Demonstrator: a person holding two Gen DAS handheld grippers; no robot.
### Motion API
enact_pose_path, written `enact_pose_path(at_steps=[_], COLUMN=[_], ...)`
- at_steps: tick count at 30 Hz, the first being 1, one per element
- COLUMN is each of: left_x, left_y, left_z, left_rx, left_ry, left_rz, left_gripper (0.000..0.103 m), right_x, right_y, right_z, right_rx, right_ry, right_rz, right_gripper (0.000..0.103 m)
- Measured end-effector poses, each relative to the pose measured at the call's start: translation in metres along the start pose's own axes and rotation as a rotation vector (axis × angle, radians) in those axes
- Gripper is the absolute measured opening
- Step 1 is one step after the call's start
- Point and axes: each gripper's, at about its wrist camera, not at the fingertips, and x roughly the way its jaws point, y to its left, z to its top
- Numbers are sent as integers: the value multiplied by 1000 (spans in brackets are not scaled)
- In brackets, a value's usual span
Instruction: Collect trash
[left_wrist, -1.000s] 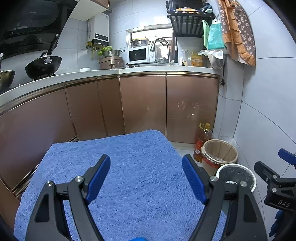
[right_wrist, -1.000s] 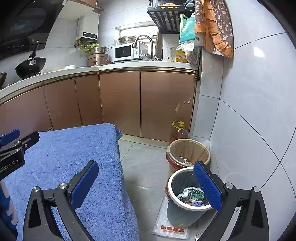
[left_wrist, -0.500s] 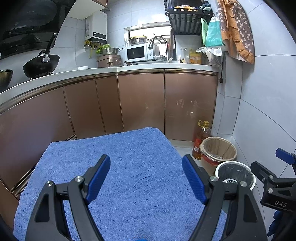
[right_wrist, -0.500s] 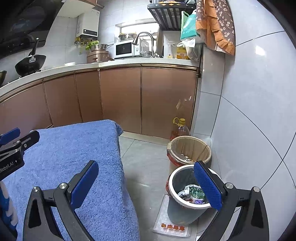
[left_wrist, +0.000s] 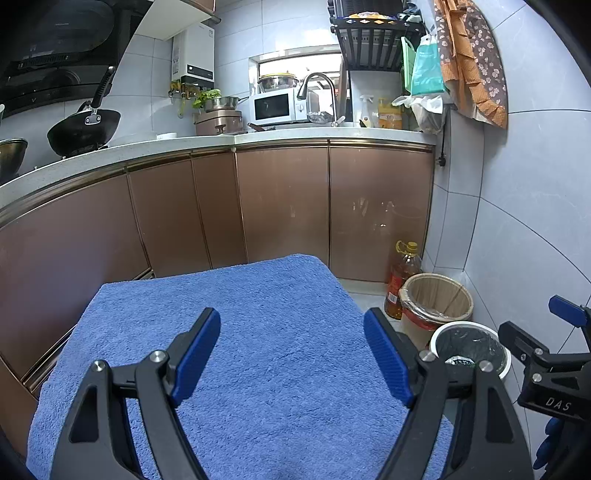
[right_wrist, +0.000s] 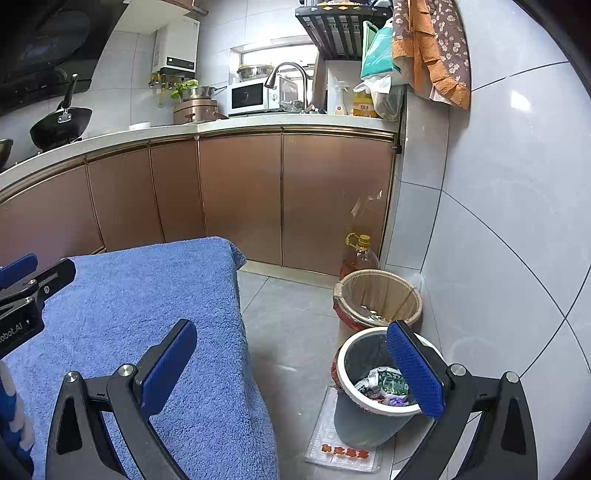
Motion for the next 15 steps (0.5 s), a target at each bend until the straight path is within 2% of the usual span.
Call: enact_pose_path(at_steps=[15], left_x=[-1], left_y=[1], left_z=[-1], left_rx=[-5], left_ry=[0], left_rz=[2], left_gripper=[79], right_x=[0], right_y=[0], right_z=[1], right_rx=[-2], right_ry=[-3], right_rz=[1], right_gripper=[103])
